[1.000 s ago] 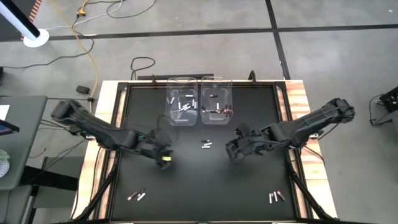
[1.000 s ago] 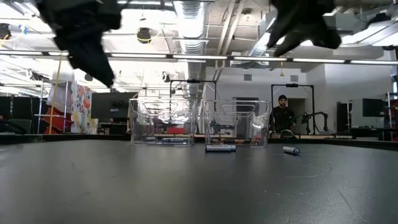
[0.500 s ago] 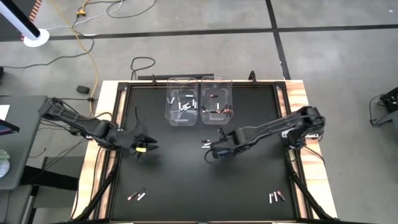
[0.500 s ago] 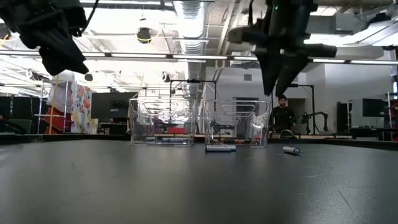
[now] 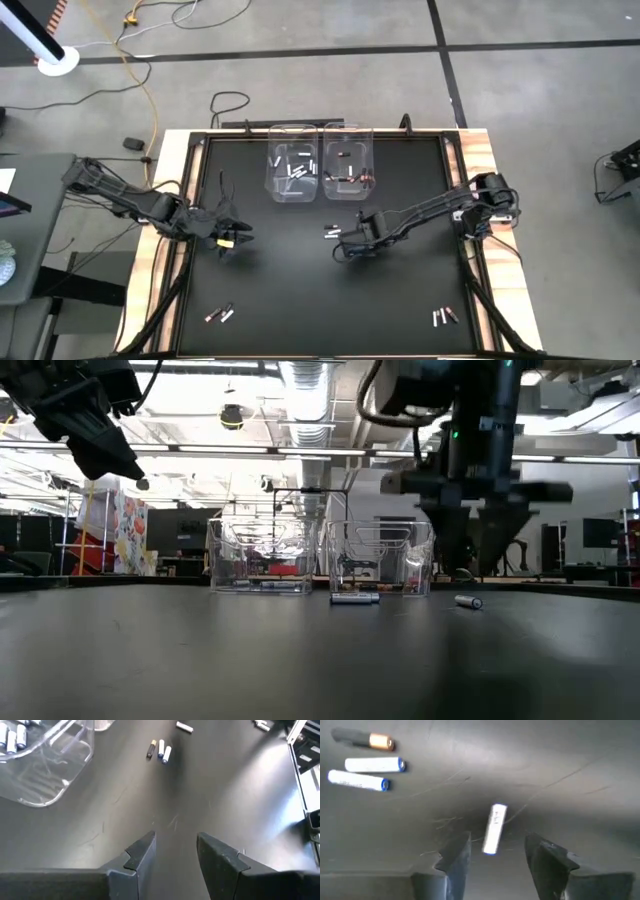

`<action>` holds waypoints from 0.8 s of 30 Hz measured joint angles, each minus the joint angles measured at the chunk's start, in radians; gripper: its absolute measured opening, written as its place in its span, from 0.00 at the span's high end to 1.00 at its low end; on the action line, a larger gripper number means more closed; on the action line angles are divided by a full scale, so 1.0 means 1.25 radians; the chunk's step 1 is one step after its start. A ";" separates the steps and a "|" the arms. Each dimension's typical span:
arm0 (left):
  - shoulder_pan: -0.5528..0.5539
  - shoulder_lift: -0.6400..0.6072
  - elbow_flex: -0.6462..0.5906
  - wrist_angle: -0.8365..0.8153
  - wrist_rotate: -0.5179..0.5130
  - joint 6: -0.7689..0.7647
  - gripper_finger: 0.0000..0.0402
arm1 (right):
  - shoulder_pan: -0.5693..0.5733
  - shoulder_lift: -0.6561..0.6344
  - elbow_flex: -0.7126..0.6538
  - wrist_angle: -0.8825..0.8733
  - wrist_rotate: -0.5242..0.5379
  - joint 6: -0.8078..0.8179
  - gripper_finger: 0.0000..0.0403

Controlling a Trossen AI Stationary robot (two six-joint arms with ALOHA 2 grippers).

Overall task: Sort batteries
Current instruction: Put the white battery into the left transparent bin

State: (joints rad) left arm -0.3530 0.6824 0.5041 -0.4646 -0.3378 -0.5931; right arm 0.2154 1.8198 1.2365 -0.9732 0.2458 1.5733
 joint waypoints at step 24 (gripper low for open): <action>0.140 0.005 0.000 0.003 -0.001 0.086 0.65 | -0.039 -0.004 -0.144 0.189 -0.074 0.038 0.84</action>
State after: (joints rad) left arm -0.1785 0.6888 0.5045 -0.4614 -0.3392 -0.4853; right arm 0.1667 1.8147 1.0561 -0.7368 0.1529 1.6207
